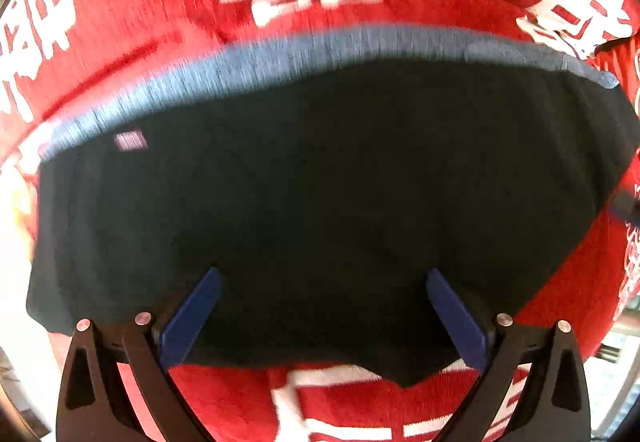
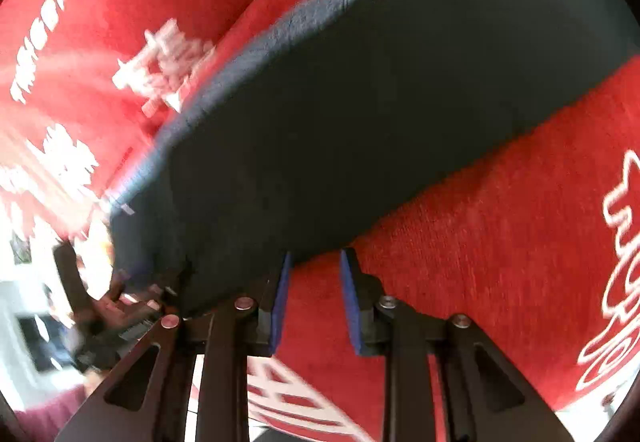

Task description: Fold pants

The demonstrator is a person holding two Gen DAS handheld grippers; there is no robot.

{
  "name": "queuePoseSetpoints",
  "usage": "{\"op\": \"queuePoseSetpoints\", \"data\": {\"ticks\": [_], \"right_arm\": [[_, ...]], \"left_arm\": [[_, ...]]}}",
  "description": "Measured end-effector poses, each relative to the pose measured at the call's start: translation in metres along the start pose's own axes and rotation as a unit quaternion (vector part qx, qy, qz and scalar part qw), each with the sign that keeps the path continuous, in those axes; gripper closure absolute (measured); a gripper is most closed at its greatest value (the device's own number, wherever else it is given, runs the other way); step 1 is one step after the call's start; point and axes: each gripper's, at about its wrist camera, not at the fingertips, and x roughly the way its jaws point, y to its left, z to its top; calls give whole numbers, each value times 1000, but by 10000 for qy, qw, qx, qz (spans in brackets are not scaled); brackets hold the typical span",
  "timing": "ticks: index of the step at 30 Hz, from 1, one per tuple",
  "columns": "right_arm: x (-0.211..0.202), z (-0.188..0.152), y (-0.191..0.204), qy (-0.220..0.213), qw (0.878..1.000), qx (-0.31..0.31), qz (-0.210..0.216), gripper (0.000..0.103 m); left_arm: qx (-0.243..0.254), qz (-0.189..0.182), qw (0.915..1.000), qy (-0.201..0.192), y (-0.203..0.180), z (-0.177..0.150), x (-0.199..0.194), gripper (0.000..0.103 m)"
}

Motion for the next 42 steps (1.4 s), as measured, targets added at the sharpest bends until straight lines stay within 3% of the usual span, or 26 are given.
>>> {"op": "queuePoseSetpoints", "data": {"ticks": [2, 3, 4, 10, 13, 15, 19, 23, 28, 30, 33, 36, 42], "right_arm": [[-19, 15, 12, -454, 9986, -261, 18, 63], [-21, 27, 17, -572, 9975, -404, -89, 41], [-20, 41, 21, -629, 9965, -506, -203, 33], [18, 102, 32, -429, 9889, -1122, -876, 31], [37, 116, 22, -288, 9897, -1056, -917, 31], [37, 124, 19, -462, 9876, -1181, -929, 31], [29, 136, 15, -659, 9813, -1120, -1424, 31], [5, 120, 4, -560, 9901, -729, -1064, 27], [-3, 68, -6, -210, 9929, -674, -960, 25], [1, 52, -12, -172, 9930, -619, -989, 25], [-3, 35, -14, -289, 9918, -634, -1075, 20], [10, 23, -23, 114, 9934, -324, -1097, 14], [13, 12, -16, -100, 9909, -556, -1221, 5]], "left_arm": [[-19, 42, 9994, -334, -6, 23, -11, 0], [-88, 12, 9992, -398, -10, 37, -11, 0], [-163, 4, 9989, -431, -13, 48, -8, 0], [-614, 362, 9972, -225, -21, 89, 38, 0], [-888, 112, 9954, -331, -14, 83, 41, 0], [-963, 40, 9948, -323, -11, 79, 40, 0], [-899, 313, 9953, -199, -15, 70, 27, 0], [-702, 196, 9972, -155, -34, 46, 5, 0], [-366, 138, 9991, 190, -71, -3, 3, 0], [-516, 103, 9986, -35, -74, -14, -1, 0], [-677, -120, 9976, -68, -71, -20, 0, 0], [-687, -242, 9973, -17, -72, -21, 1, 0], [-602, -406, 9973, 117, -71, -14, 9, 0]]}}
